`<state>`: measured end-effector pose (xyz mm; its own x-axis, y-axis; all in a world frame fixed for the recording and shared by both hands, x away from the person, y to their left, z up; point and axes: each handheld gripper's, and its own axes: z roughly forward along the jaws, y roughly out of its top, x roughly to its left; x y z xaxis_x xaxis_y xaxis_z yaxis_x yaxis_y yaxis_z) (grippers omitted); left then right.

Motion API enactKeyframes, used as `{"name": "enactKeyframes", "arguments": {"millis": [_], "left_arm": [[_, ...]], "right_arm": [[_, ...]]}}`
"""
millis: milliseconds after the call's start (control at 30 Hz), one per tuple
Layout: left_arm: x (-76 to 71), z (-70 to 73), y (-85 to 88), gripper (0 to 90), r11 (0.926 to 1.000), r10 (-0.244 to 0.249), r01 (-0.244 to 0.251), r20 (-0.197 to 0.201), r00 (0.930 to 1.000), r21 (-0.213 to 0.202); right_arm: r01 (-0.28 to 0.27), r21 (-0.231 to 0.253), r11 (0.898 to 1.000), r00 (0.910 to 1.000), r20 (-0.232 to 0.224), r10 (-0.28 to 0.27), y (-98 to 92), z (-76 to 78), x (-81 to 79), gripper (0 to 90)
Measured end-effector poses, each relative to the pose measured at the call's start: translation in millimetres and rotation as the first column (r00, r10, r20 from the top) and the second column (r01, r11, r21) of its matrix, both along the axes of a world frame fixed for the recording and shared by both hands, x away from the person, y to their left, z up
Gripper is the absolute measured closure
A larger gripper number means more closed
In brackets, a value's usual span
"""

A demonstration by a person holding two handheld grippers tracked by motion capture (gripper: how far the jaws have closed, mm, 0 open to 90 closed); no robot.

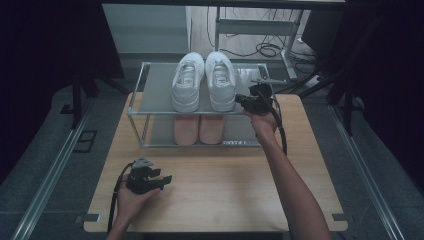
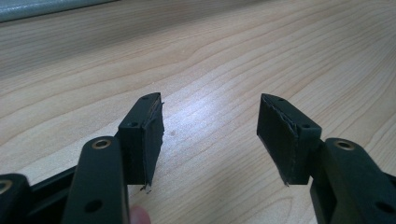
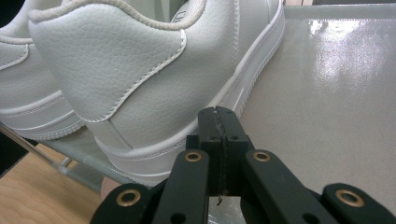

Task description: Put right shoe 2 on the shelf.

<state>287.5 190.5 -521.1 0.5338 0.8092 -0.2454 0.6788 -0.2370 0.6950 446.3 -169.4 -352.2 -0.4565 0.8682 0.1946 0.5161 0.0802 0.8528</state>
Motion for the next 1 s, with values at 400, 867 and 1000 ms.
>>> {"name": "enactKeyframes", "arguments": {"millis": [400, 867, 1000], "left_arm": [[0.2, 0.2, 0.2, 41.7, 1.0000, 0.001, -0.001, 0.000, 1.0000, -0.001], [0.0, 0.7, 0.9, 41.7, 1.0000, 0.006, -0.006, 0.000, 1.0000, -0.004], [0.1, 0.6, 0.8, 41.7, 1.0000, 0.007, -0.007, -0.001, 1.0000, -0.002]], "right_arm": [[-0.012, 0.011, 1.000, 0.9998, 0.015, 0.012, 7.4, -0.8, -2.6, 90.0], [-0.033, 0.037, 0.999, 0.9991, 0.027, 0.032, 23.2, -1.5, -5.2, 90.0], [-0.036, 0.041, 0.999, 0.9989, 0.031, 0.035, 26.2, -2.4, -5.9, 90.0]]}}
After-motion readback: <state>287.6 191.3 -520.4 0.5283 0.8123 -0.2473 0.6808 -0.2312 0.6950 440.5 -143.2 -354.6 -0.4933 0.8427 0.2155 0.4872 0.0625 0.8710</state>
